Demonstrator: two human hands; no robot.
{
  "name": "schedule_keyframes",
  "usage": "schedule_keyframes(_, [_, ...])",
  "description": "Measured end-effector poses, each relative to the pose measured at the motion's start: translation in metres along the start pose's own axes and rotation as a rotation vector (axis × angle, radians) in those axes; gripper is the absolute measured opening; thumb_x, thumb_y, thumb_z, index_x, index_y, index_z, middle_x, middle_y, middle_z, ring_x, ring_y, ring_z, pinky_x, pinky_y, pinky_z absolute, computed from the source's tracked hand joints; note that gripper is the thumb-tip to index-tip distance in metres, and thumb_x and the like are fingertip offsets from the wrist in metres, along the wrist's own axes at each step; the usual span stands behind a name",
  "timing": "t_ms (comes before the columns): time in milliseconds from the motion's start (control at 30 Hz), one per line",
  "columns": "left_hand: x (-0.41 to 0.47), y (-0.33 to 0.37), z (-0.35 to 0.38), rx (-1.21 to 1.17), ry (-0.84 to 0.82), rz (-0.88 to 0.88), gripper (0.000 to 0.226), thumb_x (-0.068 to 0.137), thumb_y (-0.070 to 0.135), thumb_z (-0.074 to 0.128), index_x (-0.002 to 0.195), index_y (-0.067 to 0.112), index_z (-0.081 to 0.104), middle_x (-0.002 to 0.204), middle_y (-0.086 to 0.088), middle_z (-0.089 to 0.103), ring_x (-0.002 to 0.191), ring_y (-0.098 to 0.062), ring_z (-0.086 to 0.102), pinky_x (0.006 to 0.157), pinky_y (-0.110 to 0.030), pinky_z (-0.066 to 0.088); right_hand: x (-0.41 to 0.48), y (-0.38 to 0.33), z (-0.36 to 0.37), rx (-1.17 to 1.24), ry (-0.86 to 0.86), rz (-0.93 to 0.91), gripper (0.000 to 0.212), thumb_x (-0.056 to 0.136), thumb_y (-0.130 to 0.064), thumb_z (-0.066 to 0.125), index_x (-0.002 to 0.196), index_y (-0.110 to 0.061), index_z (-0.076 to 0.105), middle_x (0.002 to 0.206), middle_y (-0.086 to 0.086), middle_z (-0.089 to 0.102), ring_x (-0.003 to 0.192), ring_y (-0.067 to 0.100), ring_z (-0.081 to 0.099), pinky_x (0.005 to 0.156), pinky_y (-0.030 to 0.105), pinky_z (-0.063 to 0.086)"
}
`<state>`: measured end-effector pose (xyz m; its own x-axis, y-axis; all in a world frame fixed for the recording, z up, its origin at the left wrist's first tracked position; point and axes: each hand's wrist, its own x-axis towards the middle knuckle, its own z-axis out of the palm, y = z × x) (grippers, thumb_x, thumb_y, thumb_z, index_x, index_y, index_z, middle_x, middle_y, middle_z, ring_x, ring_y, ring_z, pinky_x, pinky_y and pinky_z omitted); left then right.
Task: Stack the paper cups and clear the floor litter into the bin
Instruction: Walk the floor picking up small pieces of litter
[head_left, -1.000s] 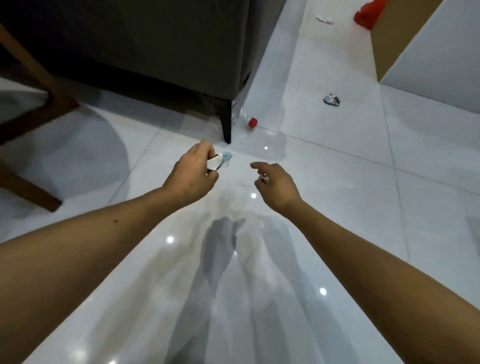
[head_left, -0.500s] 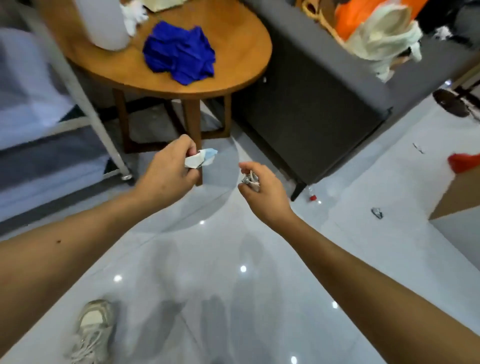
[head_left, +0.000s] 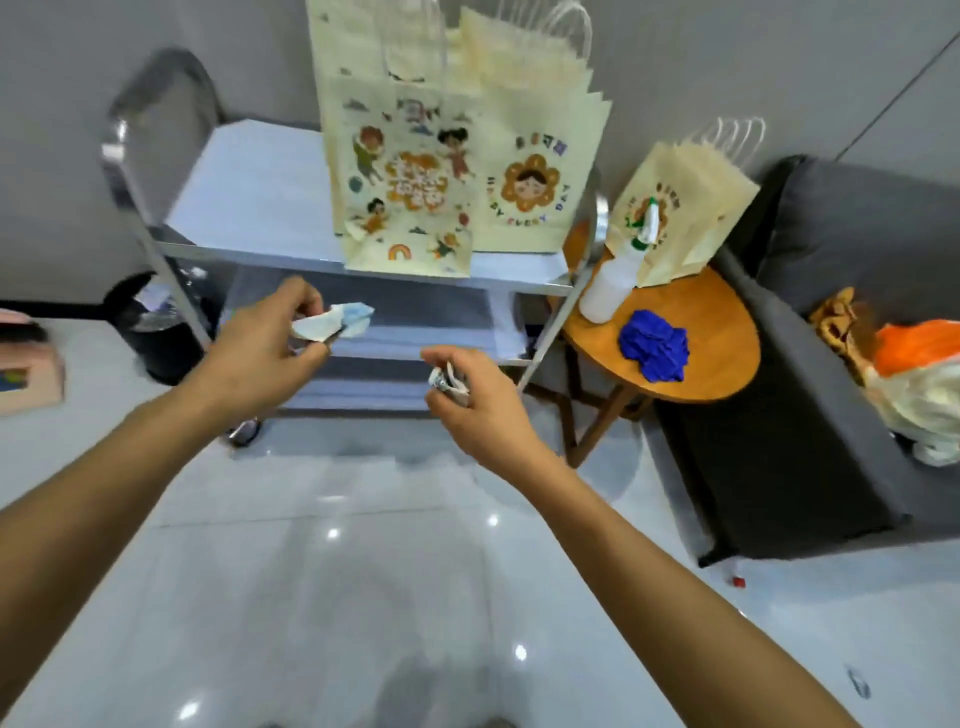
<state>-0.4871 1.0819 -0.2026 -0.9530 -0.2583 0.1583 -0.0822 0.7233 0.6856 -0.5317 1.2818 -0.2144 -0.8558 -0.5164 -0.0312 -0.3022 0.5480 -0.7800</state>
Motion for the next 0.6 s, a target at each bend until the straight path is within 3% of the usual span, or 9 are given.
schedule_keyframes(133, [-0.037, -0.040, -0.096, -0.007, 0.114, -0.070, 0.016, 0.082, 0.006, 0.057, 0.087, 0.014, 0.044, 0.088, -0.003, 0.055, 0.072, -0.023, 0.045, 0.055, -0.016, 0.033, 0.017, -0.083, 0.048, -0.013, -0.045, -0.072, 0.036, 0.086, -0.010, 0.057, 0.122, -0.017, 0.054, 0.117, 0.005, 0.054, 0.097, 0.009, 0.047, 0.079, 0.008, 0.029])
schedule_keyframes(300, [-0.060, -0.110, -0.184, 0.023, 0.254, -0.222, 0.015, 0.080, 0.004, 0.057, 0.084, 0.012, 0.044, 0.079, -0.003, 0.055, 0.071, -0.024, 0.044, 0.053, -0.022, 0.030, 0.067, -0.161, 0.126, -0.034, -0.152, -0.170, 0.034, 0.088, -0.011, 0.056, 0.122, -0.016, 0.053, 0.117, 0.006, 0.054, 0.097, 0.012, 0.048, 0.076, 0.010, 0.029])
schedule_keyframes(367, [-0.058, -0.139, -0.206, 0.014, 0.296, -0.303, 0.016, 0.079, 0.002, 0.057, 0.084, 0.011, 0.045, 0.078, -0.003, 0.051, 0.075, -0.023, 0.043, 0.057, -0.028, 0.025, 0.092, -0.185, 0.155, -0.028, -0.208, -0.172, 0.034, 0.088, -0.011, 0.056, 0.122, -0.017, 0.053, 0.119, 0.005, 0.053, 0.099, 0.012, 0.048, 0.078, 0.009, 0.030])
schedule_keyframes(467, [-0.043, -0.182, -0.220, -0.050, 0.328, -0.394, 0.016, 0.079, 0.001, 0.056, 0.084, 0.010, 0.045, 0.082, -0.002, 0.048, 0.083, -0.022, 0.042, 0.070, -0.033, 0.035, 0.133, -0.205, 0.189, -0.011, -0.281, -0.183, 0.034, 0.088, -0.009, 0.055, 0.122, -0.016, 0.053, 0.123, 0.006, 0.051, 0.101, 0.008, 0.045, 0.070, -0.006, 0.030])
schedule_keyframes(600, [0.000, -0.232, -0.223, -0.070, 0.343, -0.508, 0.029, 0.080, 0.005, 0.056, 0.072, 0.024, 0.036, 0.080, -0.003, 0.051, 0.066, -0.017, 0.044, 0.056, -0.024, 0.034, 0.203, -0.211, 0.228, -0.020, -0.345, -0.177, 0.034, 0.088, -0.010, 0.055, 0.122, -0.016, 0.053, 0.124, 0.004, 0.051, 0.103, 0.008, 0.045, 0.066, -0.012, 0.027])
